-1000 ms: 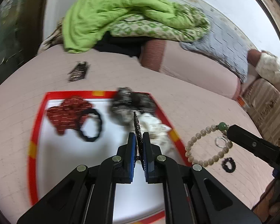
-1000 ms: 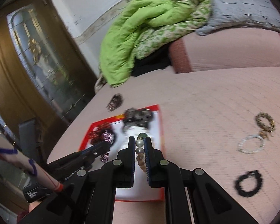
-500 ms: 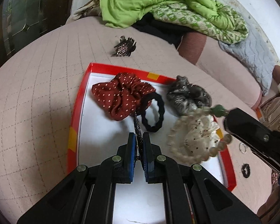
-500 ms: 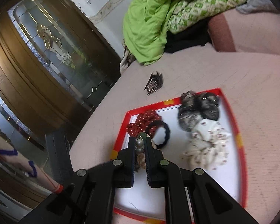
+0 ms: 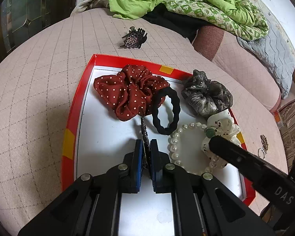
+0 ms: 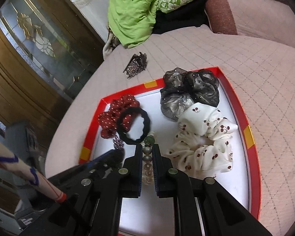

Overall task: Organize jewelry
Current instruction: 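Lower the hair clip and pearl bracelet into the tray and open both grippers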

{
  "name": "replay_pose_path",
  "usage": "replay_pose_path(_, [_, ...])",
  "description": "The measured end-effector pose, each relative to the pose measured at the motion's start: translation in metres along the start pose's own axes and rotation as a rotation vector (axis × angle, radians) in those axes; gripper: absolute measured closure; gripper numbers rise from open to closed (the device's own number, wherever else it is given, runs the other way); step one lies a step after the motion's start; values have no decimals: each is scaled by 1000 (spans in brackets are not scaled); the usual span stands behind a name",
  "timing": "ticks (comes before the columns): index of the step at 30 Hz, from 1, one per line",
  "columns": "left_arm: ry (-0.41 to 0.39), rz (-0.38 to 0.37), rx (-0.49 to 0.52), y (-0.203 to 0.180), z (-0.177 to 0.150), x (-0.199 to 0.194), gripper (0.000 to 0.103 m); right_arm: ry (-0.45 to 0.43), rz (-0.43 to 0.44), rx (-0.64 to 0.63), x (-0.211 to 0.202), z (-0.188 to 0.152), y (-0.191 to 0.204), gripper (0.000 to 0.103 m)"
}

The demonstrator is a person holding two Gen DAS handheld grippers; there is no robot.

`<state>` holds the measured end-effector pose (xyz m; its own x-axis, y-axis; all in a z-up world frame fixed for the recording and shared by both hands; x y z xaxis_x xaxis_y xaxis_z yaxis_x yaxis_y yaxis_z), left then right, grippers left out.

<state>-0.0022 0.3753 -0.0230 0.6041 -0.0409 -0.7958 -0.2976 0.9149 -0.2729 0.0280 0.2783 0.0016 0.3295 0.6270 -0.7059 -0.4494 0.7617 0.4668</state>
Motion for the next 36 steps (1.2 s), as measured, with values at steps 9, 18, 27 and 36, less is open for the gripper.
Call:
replay_pose_path(9, [-12,-20,-8,-3,4,2,96,31,-33,-5,11,-5,-7,91])
replay_pose_path(18, [-26,-35,-17,-6,9,0,91,20,-22,-32,3,-3,-2,91])
replay_pose_path(27, [-112,-47,-42,-7,21,-18,70,-18,6,-11,-18,3,-4,90])
replay_pose_path(36, [-233,-81,23,-44,26,-40,70,-91,29,38,-72,1,-26,87])
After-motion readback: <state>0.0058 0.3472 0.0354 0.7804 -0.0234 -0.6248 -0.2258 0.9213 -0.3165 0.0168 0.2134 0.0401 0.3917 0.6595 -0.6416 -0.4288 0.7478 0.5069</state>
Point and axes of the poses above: each gripper's, at about its wrist camera, not at the fingertips, and x roughly the way its jaws point, y to its left, z to its top, the point moved 8 cm from there along x, roughly the way its jaws point, and after that the axes turned 1 degree about x, right-handed, at the moved point
